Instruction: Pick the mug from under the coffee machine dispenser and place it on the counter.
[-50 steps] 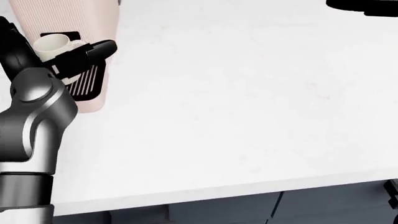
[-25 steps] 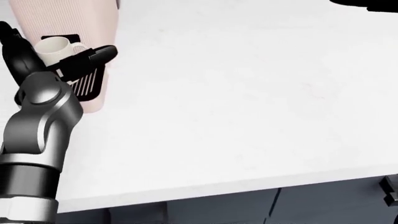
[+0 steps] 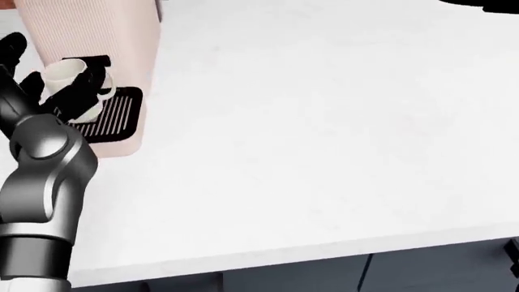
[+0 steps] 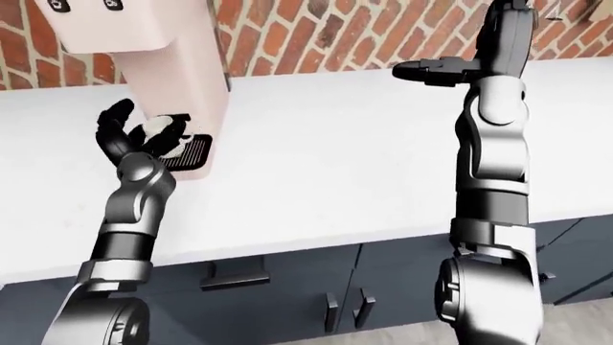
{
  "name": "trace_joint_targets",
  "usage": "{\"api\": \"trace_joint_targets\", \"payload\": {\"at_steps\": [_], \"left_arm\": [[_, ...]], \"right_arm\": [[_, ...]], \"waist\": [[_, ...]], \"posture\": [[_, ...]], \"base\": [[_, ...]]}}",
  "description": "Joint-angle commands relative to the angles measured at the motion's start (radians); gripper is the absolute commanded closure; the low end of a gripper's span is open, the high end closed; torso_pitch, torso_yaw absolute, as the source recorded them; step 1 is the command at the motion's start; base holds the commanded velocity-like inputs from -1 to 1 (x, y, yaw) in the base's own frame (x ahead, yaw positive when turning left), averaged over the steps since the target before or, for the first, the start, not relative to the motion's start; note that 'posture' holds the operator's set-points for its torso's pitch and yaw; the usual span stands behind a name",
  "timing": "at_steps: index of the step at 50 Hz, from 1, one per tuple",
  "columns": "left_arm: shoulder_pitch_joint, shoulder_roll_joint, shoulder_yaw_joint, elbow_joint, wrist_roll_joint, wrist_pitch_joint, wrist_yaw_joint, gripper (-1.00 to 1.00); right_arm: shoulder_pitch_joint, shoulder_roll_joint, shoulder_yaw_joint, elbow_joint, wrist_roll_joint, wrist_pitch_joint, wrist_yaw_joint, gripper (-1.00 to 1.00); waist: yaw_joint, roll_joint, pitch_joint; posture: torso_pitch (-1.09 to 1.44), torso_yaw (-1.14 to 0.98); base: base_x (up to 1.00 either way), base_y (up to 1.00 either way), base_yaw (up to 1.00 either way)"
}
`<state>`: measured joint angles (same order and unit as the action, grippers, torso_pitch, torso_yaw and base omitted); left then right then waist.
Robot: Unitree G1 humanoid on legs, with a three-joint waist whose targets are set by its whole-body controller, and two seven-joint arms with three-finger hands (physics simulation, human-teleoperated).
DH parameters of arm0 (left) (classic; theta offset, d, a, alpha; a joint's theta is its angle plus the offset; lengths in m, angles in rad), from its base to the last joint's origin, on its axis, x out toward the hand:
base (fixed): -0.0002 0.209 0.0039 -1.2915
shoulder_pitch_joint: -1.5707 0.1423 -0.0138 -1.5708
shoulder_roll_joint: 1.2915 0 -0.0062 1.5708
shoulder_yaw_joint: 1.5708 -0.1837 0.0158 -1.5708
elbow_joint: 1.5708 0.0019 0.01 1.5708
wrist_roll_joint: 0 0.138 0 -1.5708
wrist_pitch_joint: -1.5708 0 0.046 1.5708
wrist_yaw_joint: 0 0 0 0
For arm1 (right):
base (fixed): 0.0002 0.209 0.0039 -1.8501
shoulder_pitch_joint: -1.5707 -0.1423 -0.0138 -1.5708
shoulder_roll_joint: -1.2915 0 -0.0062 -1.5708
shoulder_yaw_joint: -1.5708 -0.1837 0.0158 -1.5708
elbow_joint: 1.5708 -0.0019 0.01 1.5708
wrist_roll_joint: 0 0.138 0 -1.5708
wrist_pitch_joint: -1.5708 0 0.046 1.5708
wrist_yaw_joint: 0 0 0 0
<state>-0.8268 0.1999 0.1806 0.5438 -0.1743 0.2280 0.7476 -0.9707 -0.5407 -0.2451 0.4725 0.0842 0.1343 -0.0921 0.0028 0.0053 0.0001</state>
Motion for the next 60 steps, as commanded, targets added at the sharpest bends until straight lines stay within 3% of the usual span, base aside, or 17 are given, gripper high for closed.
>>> {"api": "trace_joint_targets", "payload": {"at_steps": [1,3,15,18,20,45,60], "left_arm": [[0.013,-0.030,-0.031,0.021,-0.033,0.037,-0.042,0.11],[0.025,-0.036,-0.035,0.015,-0.031,0.036,-0.041,0.23],[0.045,-0.048,-0.042,0.010,-0.020,0.034,-0.048,0.51],[0.048,-0.048,-0.042,0.009,-0.015,0.030,-0.047,0.73],[0.052,-0.049,-0.043,-0.003,-0.013,0.034,-0.045,1.00],[0.114,-0.099,-0.073,-0.344,0.051,0.215,-0.042,1.00],[0.121,-0.148,-0.110,-0.468,0.050,0.300,-0.130,1.00]], "right_arm": [[-0.040,-0.015,-0.003,-0.034,0.000,-0.028,0.000,-1.00],[-0.042,-0.015,-0.003,-0.036,0.001,-0.026,0.000,-1.00],[-0.051,-0.022,-0.004,-0.042,0.004,-0.017,-0.002,-1.00],[-0.047,-0.020,-0.004,-0.043,0.004,-0.018,-0.002,-1.00],[-0.048,-0.021,-0.004,-0.040,0.004,-0.021,-0.001,-1.00],[-0.045,-0.023,-0.005,-0.044,0.003,-0.019,0.001,-1.00],[-0.051,-0.026,-0.005,-0.040,0.003,-0.018,0.001,-1.00]], "waist": [[-0.005,-0.012,-0.014],[-0.003,-0.010,-0.016],[0.005,-0.006,-0.017],[0.004,-0.006,-0.016],[0.003,-0.005,-0.016],[0.001,-0.016,-0.005],[0.005,-0.023,0.002]], "posture": [[0.00,0.00],[0.00,0.00],[0.00,0.00],[0.00,0.00],[0.00,0.00],[0.00,0.00],[0.00,0.00]], "base": [[0.00,0.00,0.00],[0.00,0.00,0.00],[0.00,0.00,0.00],[0.00,0.00,0.00],[0.00,0.00,0.00],[0.00,0.00,0.00],[0.00,0.00,0.00]]}}
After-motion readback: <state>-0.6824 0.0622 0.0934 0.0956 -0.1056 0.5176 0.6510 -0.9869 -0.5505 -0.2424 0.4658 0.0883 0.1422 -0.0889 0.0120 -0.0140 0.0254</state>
